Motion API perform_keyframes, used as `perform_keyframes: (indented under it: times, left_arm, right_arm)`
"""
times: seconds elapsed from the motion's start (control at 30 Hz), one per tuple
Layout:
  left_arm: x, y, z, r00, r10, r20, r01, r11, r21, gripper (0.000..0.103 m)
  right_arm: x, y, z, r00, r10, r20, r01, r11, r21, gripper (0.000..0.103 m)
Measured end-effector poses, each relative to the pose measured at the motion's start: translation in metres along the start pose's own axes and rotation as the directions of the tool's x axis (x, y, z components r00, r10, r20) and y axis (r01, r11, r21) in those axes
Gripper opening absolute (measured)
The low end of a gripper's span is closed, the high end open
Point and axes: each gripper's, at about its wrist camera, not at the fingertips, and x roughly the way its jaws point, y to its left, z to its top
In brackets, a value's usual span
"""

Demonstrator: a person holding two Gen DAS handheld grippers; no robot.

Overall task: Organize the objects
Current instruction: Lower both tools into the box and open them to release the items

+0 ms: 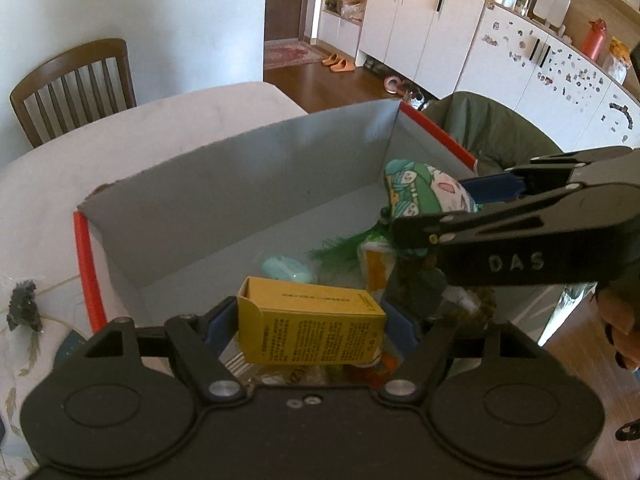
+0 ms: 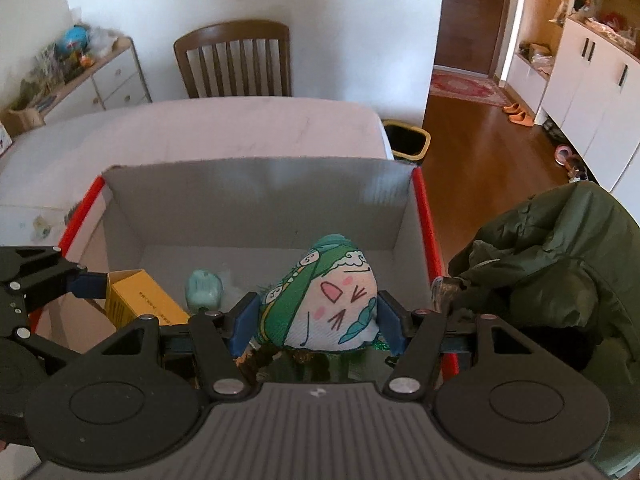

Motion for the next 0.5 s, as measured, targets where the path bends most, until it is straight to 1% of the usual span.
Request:
perform_keyframes:
  times: [0.2,0.33,0.47,0.5]
  left_arm:
    - [0.010,0.001,0.002,0.999,-0.004,-0.035,0.003,1.000,-0.014,0.076]
    - [0.013,0.001,0.002,0.999,-0.014,-0.045,0.013,1.000,-0.025,0.076]
    - [0.014,0.001,0.003,0.999,-0.013,-0.047,0.012,1.000,-0.028,0.076]
    - [0.014,0.001,0.002,0.999,-0.011,-0.046,0.009,1.000,-0.027,0.076]
  right_arm:
    - [0.004,-0.001,0.001,1.000,0.017,-0.009,-0.017,1.000,0.003,0.065]
    - [0.002,-0.007,0.000,0.999,0.035,-0.009,-0.035,0.999,0.013,0.068]
    - [-0.001,-0.012,-0.003,0.999,0.035,-0.004,-0.035,0.999,0.032,0.070]
    - [-0.002,-0.013,-0.004,0.999,0.032,0.000,-0.032,0.999,0.038,0.072]
